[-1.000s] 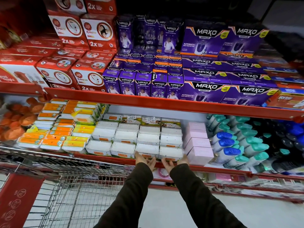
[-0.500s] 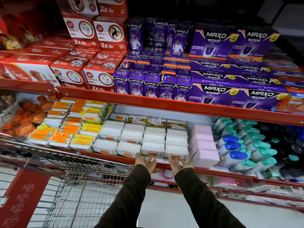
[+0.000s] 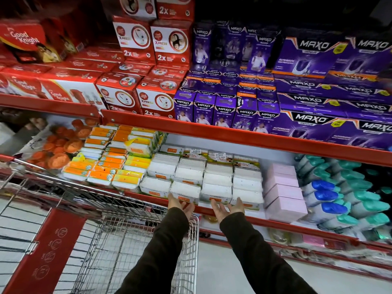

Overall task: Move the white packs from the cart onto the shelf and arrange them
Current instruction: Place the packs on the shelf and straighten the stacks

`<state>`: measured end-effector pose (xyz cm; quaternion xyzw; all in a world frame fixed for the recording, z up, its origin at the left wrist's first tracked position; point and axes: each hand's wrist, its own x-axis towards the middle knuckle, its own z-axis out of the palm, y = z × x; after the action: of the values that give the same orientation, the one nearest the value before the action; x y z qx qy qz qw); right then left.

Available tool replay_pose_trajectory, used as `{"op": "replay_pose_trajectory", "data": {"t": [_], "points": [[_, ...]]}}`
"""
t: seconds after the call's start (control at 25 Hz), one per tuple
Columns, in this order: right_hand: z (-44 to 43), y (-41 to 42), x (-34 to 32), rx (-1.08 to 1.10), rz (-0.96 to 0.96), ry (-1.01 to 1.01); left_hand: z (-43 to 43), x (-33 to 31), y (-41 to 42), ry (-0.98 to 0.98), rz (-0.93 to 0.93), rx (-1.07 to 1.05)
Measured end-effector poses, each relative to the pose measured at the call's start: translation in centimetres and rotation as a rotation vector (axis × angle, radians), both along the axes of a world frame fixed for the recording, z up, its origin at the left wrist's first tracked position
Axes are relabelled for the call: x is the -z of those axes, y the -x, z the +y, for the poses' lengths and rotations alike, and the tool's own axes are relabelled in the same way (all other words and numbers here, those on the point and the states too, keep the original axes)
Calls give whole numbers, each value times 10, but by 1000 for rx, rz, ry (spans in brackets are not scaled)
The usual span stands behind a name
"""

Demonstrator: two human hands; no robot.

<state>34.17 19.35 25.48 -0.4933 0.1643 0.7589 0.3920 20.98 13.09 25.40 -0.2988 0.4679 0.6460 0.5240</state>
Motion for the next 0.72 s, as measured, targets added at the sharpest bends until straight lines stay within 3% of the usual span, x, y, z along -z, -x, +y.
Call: {"op": "replay_pose_trajectory", "data": {"t": [0.72], "points": [[-4,20,-4,44,0,19,9,-7,14,-25,-2,117]]}}
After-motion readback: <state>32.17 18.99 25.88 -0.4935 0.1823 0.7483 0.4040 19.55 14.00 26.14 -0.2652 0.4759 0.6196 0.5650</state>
